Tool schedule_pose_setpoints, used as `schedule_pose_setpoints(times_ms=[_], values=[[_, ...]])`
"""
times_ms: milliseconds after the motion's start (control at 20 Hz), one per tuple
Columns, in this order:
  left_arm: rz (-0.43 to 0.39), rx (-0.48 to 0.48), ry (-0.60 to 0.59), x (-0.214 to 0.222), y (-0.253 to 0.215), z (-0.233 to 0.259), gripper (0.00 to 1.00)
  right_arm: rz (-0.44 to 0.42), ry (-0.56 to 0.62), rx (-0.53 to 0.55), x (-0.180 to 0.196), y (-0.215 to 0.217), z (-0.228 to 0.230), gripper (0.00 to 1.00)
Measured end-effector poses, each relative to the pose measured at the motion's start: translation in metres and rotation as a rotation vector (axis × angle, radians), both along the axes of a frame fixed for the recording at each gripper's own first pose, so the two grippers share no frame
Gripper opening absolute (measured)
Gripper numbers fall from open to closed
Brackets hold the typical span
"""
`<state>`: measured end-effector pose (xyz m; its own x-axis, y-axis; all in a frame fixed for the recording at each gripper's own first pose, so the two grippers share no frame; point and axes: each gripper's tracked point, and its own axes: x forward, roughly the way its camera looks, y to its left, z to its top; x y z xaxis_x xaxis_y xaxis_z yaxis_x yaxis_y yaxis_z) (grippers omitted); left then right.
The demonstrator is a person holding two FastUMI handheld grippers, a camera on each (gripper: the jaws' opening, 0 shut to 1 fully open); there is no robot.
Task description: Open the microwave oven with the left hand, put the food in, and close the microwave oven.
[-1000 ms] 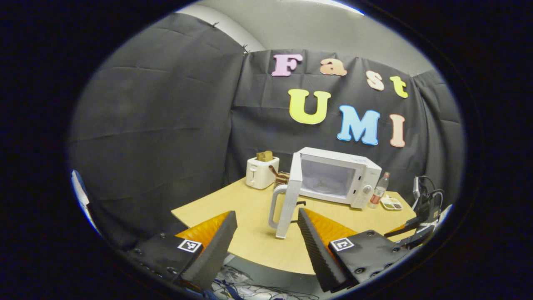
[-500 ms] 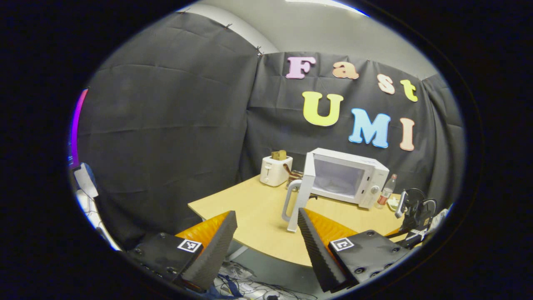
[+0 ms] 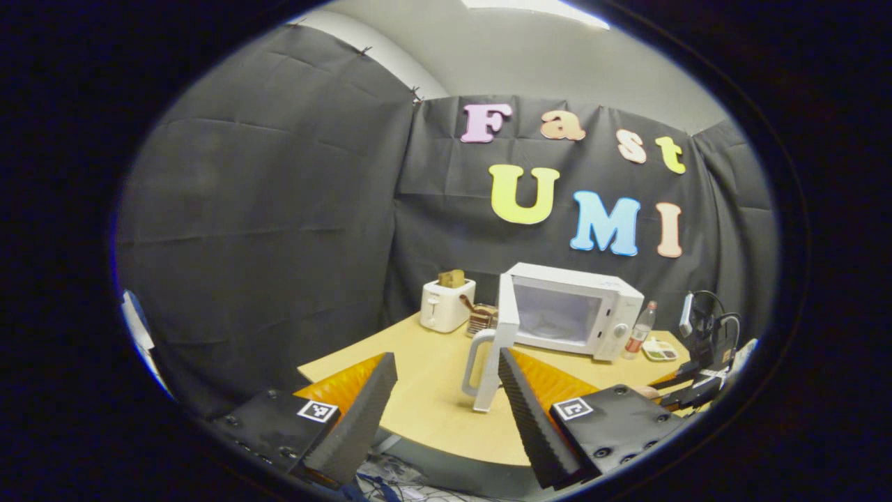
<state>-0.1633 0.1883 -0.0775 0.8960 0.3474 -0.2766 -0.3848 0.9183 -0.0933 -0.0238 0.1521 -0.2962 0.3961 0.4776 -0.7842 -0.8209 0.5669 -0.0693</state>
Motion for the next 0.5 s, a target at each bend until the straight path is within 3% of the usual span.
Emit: schedule_pose_setpoints(times_ms=[300, 500], values=[[-0.045, 0.003, -0.045, 0.023, 0.02, 0.005, 0.95, -0.023, -0.138, 0.101, 0.056, 0.066, 0.063, 0.67], [-0.032, 0.0, -0.049, 0.027, 0.046, 0.0, 0.95, -0.029, -0.233, 0.099, 0.097, 0.097, 0.078, 0.66]])
